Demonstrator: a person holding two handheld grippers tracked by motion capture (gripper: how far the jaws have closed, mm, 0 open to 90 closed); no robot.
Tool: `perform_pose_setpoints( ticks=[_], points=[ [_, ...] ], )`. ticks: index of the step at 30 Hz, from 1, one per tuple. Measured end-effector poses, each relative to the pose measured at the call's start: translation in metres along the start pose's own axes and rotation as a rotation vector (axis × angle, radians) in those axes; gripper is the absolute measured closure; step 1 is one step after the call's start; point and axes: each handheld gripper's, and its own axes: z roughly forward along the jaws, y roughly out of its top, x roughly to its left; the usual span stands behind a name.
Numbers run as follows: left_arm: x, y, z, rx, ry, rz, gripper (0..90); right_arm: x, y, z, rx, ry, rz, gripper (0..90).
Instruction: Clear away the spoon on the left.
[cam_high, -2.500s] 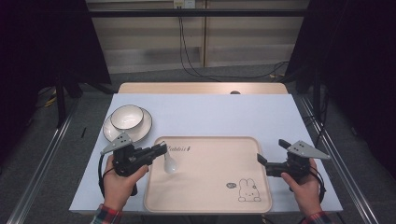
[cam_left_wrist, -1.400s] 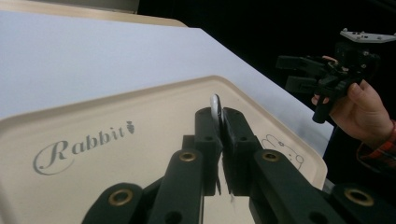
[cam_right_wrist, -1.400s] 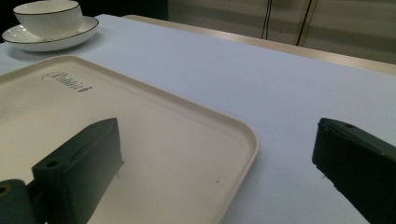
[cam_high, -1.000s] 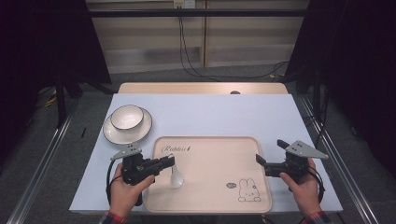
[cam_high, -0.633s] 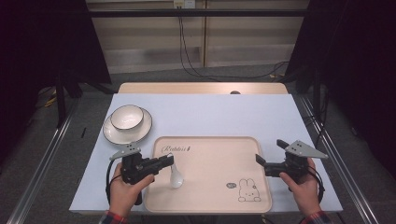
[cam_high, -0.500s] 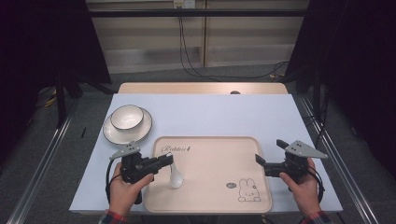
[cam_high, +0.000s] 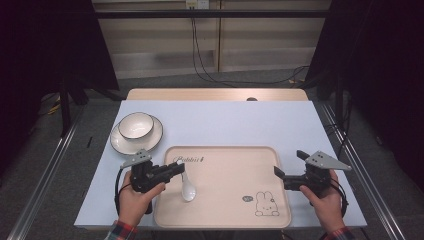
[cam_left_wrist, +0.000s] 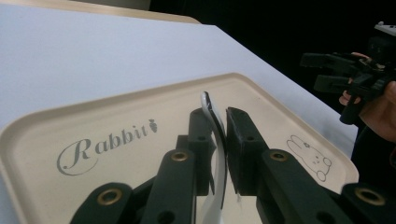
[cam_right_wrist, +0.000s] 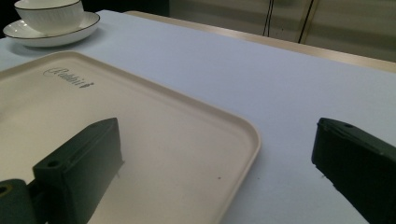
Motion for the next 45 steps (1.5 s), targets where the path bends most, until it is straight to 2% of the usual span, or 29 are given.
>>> perform_pose_setpoints(
  ticks=[10, 15, 16, 22, 24, 32, 45],
  points=[
    [0.009, 0.000, 0.012, 0.018, 0.019, 0.032, 77.7, 0.000, -0.003, -0.005, 0.007, -0.002, -0.003, 1.3],
    [0.013, -0.001, 0.016, 0.018, 0.024, 0.026, 76.5, 0.001, -0.004, -0.006, 0.012, -0.004, -0.004, 1.4],
    [0.014, -0.001, 0.016, 0.025, 0.038, 0.026, 76.5, 0.001, -0.004, -0.006, 0.013, -0.004, -0.004, 1.3],
    [0.019, -0.002, 0.025, 0.033, 0.038, 0.023, 75.1, 0.003, -0.005, -0.006, 0.017, 0.001, -0.017, 1.4],
    [0.020, -0.002, 0.028, 0.036, 0.053, 0.023, 74.9, 0.003, -0.005, -0.007, 0.018, 0.002, -0.018, 1.4],
    [0.024, -0.005, 0.037, 0.045, 0.040, 0.020, 74.1, 0.004, -0.007, -0.007, 0.026, 0.005, -0.026, 1.5],
    [0.028, -0.008, 0.045, 0.067, 0.065, 0.009, 73.0, 0.006, -0.008, -0.009, 0.032, 0.015, -0.038, 1.5]
  ],
)
